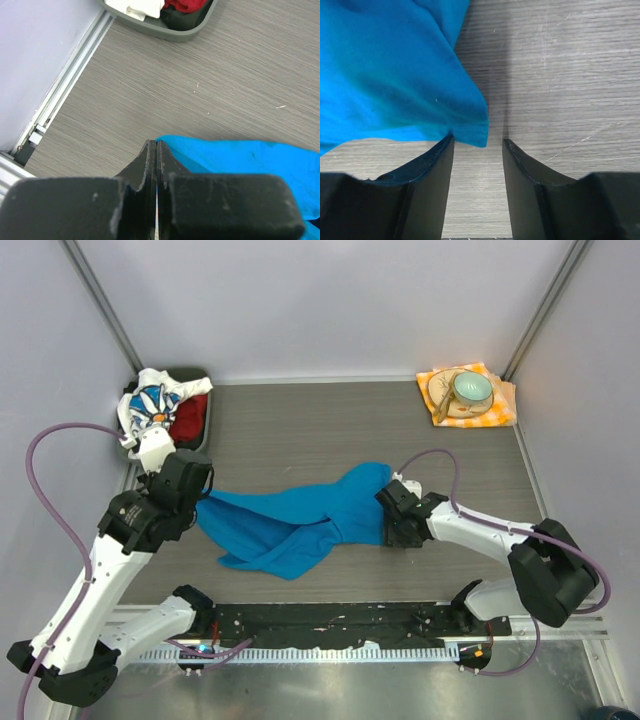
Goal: Fold and stack the t-shirts
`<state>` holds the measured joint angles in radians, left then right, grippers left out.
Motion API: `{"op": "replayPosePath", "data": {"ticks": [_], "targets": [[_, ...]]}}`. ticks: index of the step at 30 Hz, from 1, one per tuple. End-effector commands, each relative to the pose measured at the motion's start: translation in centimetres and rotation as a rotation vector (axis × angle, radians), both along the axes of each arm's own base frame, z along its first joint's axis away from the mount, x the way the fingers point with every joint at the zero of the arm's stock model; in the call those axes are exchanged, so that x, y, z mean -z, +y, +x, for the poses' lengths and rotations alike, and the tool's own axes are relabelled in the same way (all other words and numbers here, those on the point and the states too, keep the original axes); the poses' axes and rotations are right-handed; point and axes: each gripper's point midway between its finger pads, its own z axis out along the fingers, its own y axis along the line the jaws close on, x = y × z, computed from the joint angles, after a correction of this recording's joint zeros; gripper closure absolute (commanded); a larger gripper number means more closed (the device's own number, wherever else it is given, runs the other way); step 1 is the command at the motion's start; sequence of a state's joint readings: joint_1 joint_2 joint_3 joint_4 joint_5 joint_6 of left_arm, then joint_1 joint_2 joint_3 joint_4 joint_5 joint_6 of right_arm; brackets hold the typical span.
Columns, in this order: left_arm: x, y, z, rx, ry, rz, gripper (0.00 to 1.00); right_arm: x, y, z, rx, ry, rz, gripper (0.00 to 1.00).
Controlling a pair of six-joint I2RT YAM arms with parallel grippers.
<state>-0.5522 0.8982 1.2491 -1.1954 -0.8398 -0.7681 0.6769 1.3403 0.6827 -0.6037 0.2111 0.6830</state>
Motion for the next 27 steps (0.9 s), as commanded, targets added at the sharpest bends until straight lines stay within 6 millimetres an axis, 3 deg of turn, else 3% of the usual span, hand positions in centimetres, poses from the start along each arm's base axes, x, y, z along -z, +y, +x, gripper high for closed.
{"op": "replayPosePath", "data": {"ticks": [1, 12, 23, 27], "targets": [[-0.5, 0.2, 0.6, -0.009, -0.034, -0.001, 1.00, -0.9, 0.8, 2.7, 0.010, -0.080, 0.000, 0.51], [-0.3, 0.4, 0.9, -0.010, -0.027, 0.002, 1.00, 0.0, 0.6, 4.4, 0.019, -0.078, -0.007, 0.55], [0.0, 0.5, 1.1, -0.003, -0.015, -0.001, 1.00, 1.4, 1.0, 5.6, 0.011, -0.061, -0.003, 0.75], [0.0, 0.7, 1.0, -0.005, -0.018, 0.000, 1.00, 2.0, 1.1, 5.7, 0.009, -0.046, -0.003, 0.88]]}}
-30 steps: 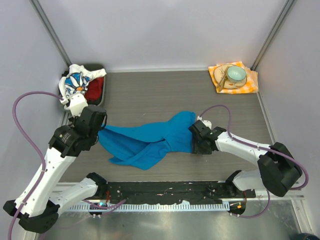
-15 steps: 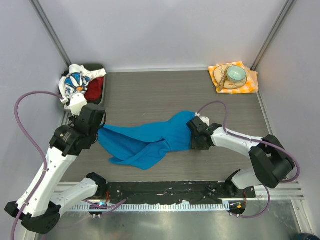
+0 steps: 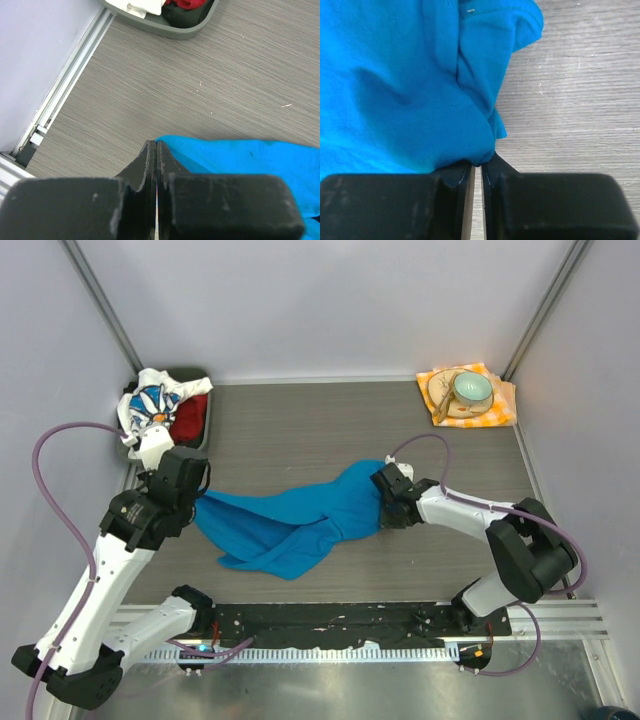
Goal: Fold and stack the t-shirts
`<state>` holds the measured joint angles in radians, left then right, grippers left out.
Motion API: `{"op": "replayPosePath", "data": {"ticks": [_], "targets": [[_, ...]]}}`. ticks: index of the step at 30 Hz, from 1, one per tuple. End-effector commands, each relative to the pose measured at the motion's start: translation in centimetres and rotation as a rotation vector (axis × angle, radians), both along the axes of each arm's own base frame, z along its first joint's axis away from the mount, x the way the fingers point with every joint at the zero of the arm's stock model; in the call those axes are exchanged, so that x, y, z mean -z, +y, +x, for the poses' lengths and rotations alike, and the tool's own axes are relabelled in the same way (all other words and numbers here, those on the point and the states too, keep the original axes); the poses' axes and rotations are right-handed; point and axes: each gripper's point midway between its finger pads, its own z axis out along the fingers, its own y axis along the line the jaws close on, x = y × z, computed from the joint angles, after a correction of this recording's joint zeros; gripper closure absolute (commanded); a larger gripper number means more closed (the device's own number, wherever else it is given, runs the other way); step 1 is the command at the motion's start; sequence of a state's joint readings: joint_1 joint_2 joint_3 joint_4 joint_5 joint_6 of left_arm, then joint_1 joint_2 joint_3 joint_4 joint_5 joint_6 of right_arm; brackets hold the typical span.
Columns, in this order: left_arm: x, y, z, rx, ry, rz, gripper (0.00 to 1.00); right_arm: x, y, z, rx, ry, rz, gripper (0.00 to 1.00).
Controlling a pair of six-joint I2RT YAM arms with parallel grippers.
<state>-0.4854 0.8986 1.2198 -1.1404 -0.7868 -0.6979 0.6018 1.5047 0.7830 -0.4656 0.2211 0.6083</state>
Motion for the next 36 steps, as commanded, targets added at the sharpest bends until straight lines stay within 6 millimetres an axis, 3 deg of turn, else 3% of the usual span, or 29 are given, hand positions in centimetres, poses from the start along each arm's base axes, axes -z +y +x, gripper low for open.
{"op": "replayPosePath", "data": {"ticks": [1, 3, 5, 6, 8, 9, 13, 20, 36], "targets": [[-0.7, 0.3, 0.4, -0.010, -0.041, -0.006, 1.00, 1.6, 0.0, 0.2, 0.000, 0.022, -0.008, 0.90], [-0.7, 0.3, 0.3, -0.011, -0.044, -0.010, 1.00, 1.7, 0.1, 0.2, -0.002, 0.026, -0.004, 0.95], [-0.7, 0.3, 0.2, -0.008, -0.043, -0.012, 1.00, 1.2, 0.4, 0.0, -0.008, 0.026, 0.014, 0.92], [-0.7, 0.3, 0.2, -0.008, -0.043, -0.012, 1.00, 0.9, 0.3, 0.0, -0.012, 0.023, 0.014, 0.83], [-0.7, 0.3, 0.2, -0.007, -0.044, -0.015, 1.00, -0.2, 0.2, -0.1, -0.012, 0.009, 0.018, 0.75], [-0.8, 0.3, 0.2, -0.007, -0.045, -0.016, 1.00, -0.7, 0.0, 0.0, -0.007, 0.000, 0.014, 0.65], [-0.7, 0.1, 0.4, -0.004, -0.045, -0.022, 1.00, -3.5, -0.4, 0.0, -0.012, -0.048, 0.022, 0.49], [-0.3, -0.3, 0.8, 0.007, -0.037, -0.036, 1.00, -6.5, -0.8, 0.1, -0.013, -0.093, 0.023, 0.45], [-0.6, 0.5, 0.4, -0.009, -0.042, -0.010, 1.00, -3.1, 0.1, 2.5, -0.031, -0.082, -0.032, 0.46]]}}
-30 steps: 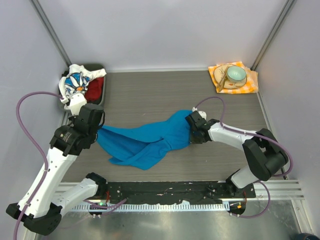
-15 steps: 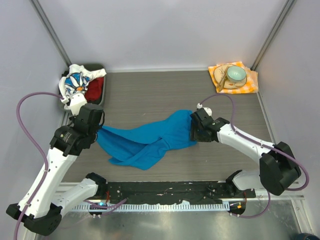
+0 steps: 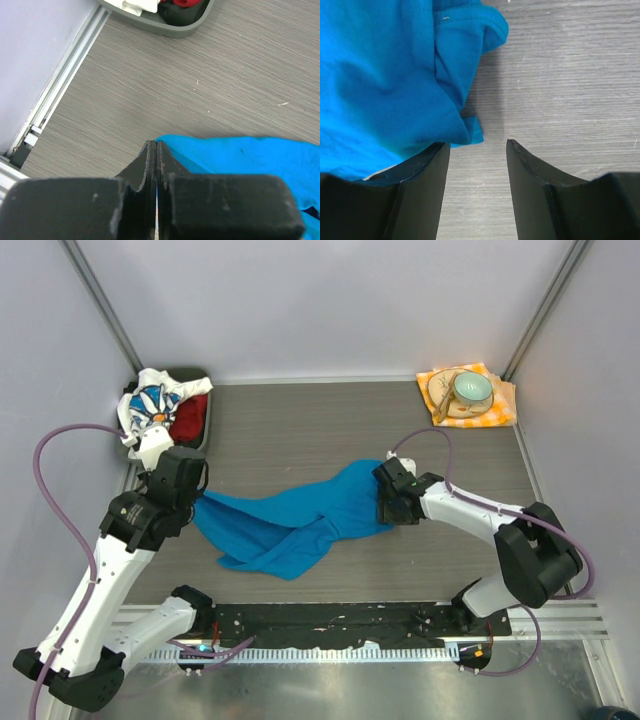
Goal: Fold and stack the t-shirts
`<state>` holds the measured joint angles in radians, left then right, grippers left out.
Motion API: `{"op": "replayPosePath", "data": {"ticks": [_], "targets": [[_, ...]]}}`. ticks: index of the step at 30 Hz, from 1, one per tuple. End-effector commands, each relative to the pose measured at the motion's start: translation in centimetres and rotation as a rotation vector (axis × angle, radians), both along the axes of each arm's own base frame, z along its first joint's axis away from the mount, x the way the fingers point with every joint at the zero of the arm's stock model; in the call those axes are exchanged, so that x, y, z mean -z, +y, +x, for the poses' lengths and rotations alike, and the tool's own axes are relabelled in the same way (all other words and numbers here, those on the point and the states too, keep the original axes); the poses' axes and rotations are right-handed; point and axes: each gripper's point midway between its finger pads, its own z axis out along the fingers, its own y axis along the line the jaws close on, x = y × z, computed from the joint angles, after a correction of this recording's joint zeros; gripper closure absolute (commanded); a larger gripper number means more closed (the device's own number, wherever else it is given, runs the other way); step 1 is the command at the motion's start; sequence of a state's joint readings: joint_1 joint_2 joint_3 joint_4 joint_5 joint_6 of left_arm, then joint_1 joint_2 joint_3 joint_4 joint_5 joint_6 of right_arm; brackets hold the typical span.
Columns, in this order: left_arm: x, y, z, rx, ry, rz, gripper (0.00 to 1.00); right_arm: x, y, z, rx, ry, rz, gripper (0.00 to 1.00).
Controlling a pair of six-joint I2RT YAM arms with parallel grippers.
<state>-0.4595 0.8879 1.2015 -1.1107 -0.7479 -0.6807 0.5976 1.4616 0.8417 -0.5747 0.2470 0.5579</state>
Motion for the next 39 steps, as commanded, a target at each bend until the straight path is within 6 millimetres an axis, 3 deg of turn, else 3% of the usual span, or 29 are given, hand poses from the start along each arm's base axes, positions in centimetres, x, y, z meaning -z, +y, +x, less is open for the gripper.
{"op": "replayPosePath", "data": {"ticks": [1, 15, 18, 21, 22, 25, 28, 30, 33, 36, 38, 39], "targets": [[-0.9, 0.7, 0.2, -0.021, -0.039, 0.013, 1.00, -0.7, 1.0, 2.6, -0.002, -0.071, 0.012, 0.46], [-0.4, 0.7, 0.4, -0.020, -0.030, 0.018, 1.00, 2.4, 2.0, 2.7, -0.020, -0.018, 0.022, 0.49], [-0.4, 0.8, 0.4, -0.021, -0.026, 0.021, 1.00, 2.7, 1.9, 2.4, -0.019, -0.004, 0.025, 0.55], [-0.2, 0.8, 0.4, -0.021, -0.023, 0.019, 1.00, 2.6, 1.8, 2.0, -0.014, 0.002, 0.030, 0.68], [-0.2, 0.8, 0.4, -0.020, -0.025, 0.016, 1.00, 2.5, 1.7, 1.8, -0.011, 0.000, 0.031, 0.79], [0.0, 0.7, 0.4, -0.019, -0.022, 0.013, 1.00, 2.0, 1.2, 1.4, 0.000, -0.001, 0.023, 0.99], [-0.1, 0.7, 0.4, -0.017, -0.025, 0.009, 1.00, 1.1, 0.6, 1.2, 0.013, -0.018, 0.014, 0.99], [-0.5, 0.6, 0.5, -0.013, -0.034, 0.006, 1.00, -0.9, 0.2, 1.5, 0.027, -0.064, 0.013, 0.99], [-1.9, 0.3, 0.8, 0.007, -0.058, -0.007, 1.00, -6.1, 0.2, 2.9, 0.023, -0.173, 0.027, 0.99], [-4.2, -0.8, 1.3, 0.083, -0.095, -0.030, 1.00, -14.5, 0.9, 5.1, 0.005, -0.358, 0.101, 0.99], [-6.6, -1.5, 1.8, 0.123, -0.174, -0.067, 1.00, -18.5, 1.0, 5.6, -0.026, -0.454, 0.129, 0.99], [-7.5, -1.6, 1.7, 0.132, -0.201, -0.077, 1.00, -22.1, 0.9, 5.8, -0.023, -0.533, 0.165, 0.99]]}}
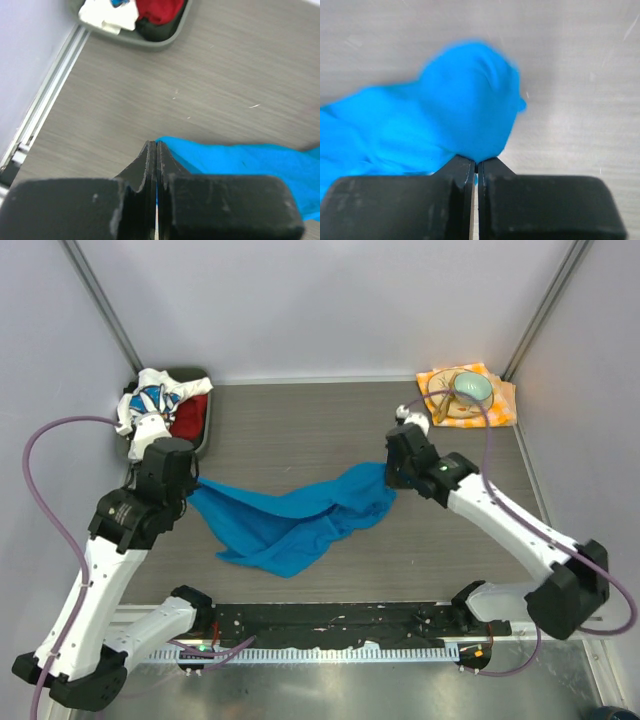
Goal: Fold and stack the t-shirts
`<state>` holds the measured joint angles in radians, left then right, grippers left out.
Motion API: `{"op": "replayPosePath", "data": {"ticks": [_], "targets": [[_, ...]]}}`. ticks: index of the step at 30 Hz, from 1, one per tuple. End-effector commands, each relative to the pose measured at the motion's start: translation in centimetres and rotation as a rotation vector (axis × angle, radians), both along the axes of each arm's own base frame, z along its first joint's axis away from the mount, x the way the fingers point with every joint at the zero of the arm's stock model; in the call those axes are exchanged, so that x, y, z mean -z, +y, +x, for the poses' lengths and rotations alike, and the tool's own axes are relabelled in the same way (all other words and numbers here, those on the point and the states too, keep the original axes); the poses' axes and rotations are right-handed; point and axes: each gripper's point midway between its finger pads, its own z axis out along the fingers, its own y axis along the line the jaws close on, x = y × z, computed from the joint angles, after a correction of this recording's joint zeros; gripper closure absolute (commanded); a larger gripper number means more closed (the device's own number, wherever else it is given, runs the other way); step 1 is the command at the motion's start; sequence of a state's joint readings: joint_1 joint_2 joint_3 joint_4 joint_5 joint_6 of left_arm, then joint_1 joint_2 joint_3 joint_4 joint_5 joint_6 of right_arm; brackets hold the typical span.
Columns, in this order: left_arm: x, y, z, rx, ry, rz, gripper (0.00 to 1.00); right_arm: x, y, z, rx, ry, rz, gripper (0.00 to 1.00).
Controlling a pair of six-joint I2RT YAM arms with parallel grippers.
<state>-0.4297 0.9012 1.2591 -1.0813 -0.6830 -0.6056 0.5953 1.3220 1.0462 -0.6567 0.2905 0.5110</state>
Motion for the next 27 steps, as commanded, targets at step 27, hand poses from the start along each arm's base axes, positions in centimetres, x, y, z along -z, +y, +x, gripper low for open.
{"op": "replayPosePath", "data": {"ticks": [27], "targets": [[-32.9, -3.8, -15.6, 0.657, -1.001, -0.412, 1.00, -51.6, -3.2, -19.1, -0.590, -1.157, 0.657, 0.99]]}}
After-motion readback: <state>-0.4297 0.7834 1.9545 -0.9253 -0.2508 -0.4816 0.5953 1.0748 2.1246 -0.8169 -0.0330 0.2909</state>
